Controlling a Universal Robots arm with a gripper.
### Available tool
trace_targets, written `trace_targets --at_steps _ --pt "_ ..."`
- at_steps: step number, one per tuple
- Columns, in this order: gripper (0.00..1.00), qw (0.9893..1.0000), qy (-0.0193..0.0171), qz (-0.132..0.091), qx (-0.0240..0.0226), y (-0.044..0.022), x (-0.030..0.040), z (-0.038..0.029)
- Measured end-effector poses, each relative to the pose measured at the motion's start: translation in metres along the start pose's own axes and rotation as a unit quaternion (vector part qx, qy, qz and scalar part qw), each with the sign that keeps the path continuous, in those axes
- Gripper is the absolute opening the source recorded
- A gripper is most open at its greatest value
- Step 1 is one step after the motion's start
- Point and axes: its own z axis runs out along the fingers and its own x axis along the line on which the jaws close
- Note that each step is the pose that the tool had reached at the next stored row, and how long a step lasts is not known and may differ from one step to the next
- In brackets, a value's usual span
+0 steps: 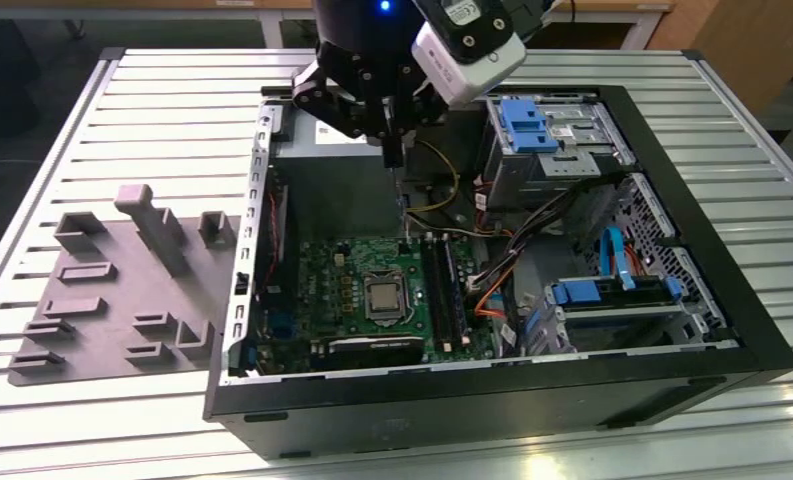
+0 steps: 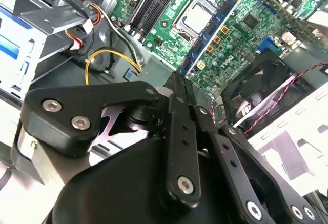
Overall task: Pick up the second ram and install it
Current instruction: 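Insert the second ram into the second slot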
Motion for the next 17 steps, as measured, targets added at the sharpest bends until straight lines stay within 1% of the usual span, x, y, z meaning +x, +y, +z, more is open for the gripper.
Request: trace_targets --at_steps 17 --pt "0.12 0.9999 -0.0008 0.012 0.0013 0.0000 0.0001 0.0008"
